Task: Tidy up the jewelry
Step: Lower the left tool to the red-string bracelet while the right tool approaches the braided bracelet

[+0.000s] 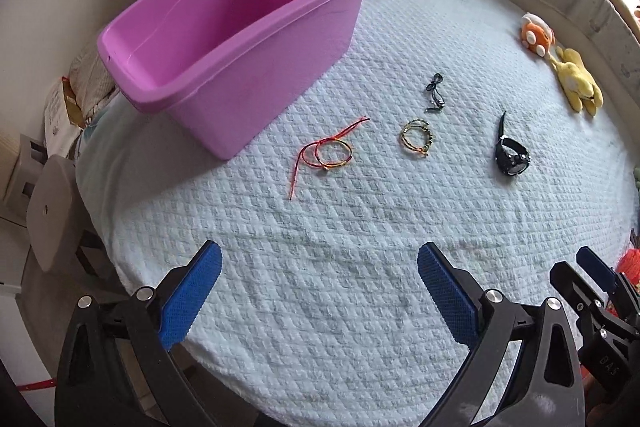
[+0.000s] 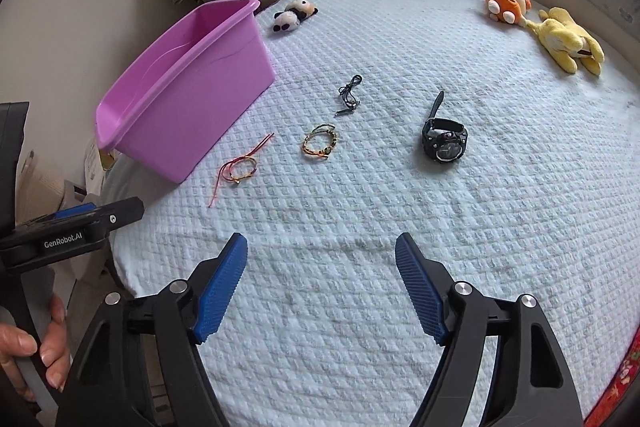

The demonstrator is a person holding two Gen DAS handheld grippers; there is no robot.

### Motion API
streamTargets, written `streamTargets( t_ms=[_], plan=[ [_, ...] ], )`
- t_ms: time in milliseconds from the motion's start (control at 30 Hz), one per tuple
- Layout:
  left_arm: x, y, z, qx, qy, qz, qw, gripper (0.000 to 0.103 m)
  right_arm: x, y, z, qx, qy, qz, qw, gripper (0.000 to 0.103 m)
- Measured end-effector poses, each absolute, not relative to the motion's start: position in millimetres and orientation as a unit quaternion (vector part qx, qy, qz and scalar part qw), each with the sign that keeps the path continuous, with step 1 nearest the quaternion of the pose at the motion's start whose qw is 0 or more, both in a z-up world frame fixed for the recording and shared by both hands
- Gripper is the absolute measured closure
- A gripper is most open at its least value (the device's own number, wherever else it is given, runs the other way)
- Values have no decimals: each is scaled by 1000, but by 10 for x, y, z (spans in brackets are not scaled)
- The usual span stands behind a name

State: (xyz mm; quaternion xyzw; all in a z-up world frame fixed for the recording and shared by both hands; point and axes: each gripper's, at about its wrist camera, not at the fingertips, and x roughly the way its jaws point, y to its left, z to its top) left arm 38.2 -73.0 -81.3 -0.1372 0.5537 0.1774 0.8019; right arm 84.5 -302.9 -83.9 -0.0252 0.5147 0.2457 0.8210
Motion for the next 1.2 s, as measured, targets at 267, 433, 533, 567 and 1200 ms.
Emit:
streamTargets(
  t_ms=[267, 433, 533, 567, 1200],
  plan=[
    [597, -633, -1415, -106, 490, 201, 842, 6, 1255, -2792, -1486, -17, 472, 257, 843, 30],
    [864, -593, -1804, -100, 478, 196, 851, 6, 1537, -2525, -1863, -38, 475, 266, 838, 27],
    [991, -551, -1989, -107, 476, 198, 850, 6, 1626, -2397, -1991, -54, 458, 262, 848, 27],
    [1027, -537, -2036, -110, 474, 199, 851, 6, 1658, -2352, -2040, -62, 453, 263, 849, 27],
    [1330, -330, -2576, -128, 484, 211, 840, 6, 2114, -1934, -2540, -105, 444, 277, 846, 27]
  ],
)
